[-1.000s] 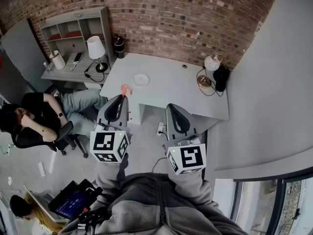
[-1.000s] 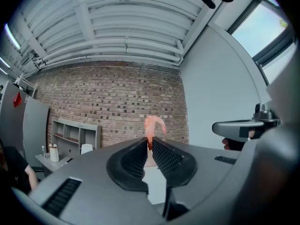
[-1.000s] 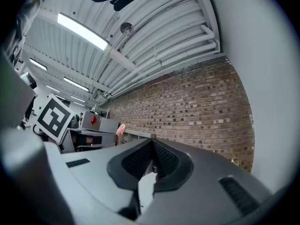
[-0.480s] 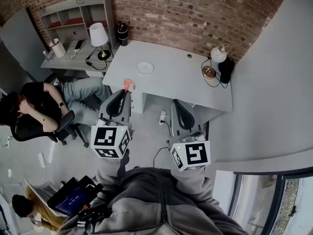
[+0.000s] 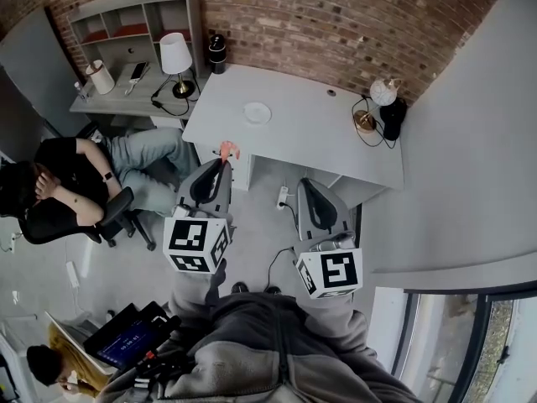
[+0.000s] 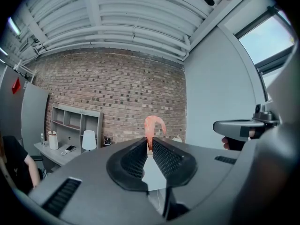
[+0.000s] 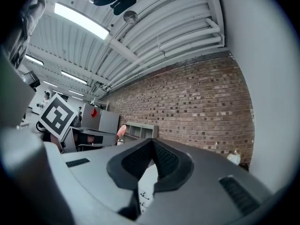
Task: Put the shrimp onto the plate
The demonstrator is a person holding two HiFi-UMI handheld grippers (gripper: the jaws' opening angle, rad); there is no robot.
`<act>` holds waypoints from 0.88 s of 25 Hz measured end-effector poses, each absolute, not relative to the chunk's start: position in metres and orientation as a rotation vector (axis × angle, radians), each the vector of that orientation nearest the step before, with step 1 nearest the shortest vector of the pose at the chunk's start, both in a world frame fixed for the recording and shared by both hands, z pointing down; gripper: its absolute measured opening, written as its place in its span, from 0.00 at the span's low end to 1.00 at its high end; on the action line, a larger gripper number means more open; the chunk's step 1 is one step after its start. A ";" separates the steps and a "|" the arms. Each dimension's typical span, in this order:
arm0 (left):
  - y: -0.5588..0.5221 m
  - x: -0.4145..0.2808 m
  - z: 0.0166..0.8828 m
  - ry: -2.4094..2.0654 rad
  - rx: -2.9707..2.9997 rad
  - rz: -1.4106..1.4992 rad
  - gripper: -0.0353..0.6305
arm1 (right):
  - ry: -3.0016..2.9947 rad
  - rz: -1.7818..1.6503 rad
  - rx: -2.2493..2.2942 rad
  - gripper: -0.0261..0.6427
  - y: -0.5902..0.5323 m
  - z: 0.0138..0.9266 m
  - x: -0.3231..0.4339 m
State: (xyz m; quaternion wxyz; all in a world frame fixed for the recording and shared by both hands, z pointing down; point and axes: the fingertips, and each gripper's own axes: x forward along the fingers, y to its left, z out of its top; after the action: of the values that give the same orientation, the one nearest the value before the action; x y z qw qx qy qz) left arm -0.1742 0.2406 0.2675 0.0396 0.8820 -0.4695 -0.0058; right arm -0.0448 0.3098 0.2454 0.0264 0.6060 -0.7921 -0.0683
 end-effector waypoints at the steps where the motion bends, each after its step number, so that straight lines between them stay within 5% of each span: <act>1: 0.239 -0.179 0.268 -1.432 2.704 -0.017 0.11 | -2.440 -0.210 1.875 0.04 0.308 0.246 -0.050; 22: 0.212 -0.233 0.286 -1.553 2.616 -0.064 0.11 | -2.523 -0.184 1.733 0.04 0.263 0.264 -0.095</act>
State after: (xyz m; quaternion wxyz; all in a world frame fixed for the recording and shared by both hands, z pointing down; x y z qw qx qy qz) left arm -0.2327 0.2116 0.2857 0.0494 0.8587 -0.5096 -0.0212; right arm -0.0951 0.2630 0.2637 0.0378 0.5648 -0.8222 -0.0599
